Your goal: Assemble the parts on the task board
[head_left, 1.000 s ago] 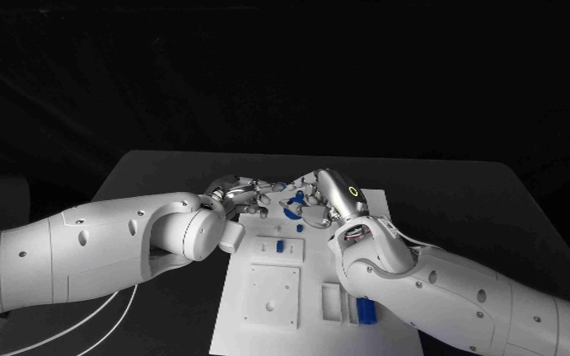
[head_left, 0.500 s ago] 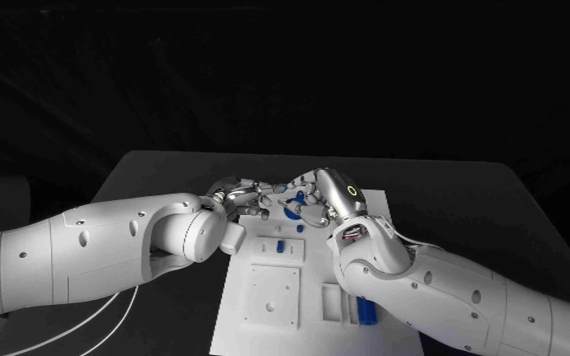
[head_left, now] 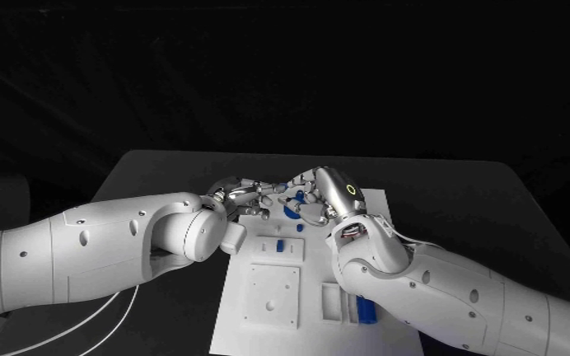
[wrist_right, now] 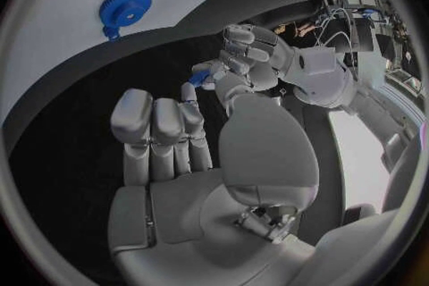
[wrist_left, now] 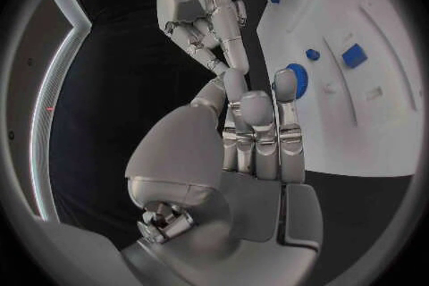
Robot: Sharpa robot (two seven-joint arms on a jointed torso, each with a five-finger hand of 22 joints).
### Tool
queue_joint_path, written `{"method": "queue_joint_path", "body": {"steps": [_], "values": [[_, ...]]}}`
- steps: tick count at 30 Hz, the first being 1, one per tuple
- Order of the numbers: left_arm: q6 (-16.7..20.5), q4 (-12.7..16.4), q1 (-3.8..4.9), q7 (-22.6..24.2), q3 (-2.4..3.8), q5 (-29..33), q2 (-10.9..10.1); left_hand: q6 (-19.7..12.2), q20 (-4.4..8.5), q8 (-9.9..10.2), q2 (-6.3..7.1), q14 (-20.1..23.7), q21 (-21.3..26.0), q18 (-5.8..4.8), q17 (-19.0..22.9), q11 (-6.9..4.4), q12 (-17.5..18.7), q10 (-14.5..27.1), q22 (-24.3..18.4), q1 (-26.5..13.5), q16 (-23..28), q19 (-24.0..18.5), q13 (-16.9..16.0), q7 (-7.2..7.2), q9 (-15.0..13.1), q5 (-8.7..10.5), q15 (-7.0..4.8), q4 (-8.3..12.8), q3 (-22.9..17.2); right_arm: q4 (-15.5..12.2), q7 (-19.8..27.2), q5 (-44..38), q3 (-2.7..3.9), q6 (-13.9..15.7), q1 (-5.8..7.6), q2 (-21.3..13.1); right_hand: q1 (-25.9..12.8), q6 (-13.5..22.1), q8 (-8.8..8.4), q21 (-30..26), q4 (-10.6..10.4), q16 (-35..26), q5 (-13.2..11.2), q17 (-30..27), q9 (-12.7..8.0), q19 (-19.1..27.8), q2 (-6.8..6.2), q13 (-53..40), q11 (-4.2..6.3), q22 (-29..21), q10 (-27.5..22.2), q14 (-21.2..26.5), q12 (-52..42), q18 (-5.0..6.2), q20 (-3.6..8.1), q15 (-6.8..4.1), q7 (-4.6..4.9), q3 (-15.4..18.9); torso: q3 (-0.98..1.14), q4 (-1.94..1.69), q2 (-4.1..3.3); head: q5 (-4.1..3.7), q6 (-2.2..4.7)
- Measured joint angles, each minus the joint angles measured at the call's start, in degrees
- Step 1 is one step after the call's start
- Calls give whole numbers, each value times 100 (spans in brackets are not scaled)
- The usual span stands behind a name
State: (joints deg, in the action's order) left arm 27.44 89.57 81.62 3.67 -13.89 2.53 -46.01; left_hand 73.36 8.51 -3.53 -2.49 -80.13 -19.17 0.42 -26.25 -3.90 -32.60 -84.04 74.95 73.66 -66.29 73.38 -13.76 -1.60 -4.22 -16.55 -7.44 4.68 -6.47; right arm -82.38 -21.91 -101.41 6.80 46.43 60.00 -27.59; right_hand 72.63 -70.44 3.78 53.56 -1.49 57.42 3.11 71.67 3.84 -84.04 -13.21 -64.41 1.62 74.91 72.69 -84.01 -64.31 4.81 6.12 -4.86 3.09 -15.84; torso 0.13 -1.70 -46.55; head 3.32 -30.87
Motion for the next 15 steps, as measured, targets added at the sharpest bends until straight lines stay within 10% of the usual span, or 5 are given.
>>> {"method": "queue_joint_path", "body": {"steps": [15], "values": [[-111, 16, -5, -139, -6, -6, 27, 4, -21, 2, 2, 4, 0, 0, 17, 1, 70, -1, -1, -1, 22, -21, -12, -3, 7, -3, -1, -2, -31, 68, -28, -17, 6, 13, 12, 89, 0, 0, -31, -23, 0, 0, 0, 8, -18, 0, 0, -8, -11, 0, -12, 0, 0, 0, 0, 0, 0, 0, -4, 0, 0, -3, -15]]}}
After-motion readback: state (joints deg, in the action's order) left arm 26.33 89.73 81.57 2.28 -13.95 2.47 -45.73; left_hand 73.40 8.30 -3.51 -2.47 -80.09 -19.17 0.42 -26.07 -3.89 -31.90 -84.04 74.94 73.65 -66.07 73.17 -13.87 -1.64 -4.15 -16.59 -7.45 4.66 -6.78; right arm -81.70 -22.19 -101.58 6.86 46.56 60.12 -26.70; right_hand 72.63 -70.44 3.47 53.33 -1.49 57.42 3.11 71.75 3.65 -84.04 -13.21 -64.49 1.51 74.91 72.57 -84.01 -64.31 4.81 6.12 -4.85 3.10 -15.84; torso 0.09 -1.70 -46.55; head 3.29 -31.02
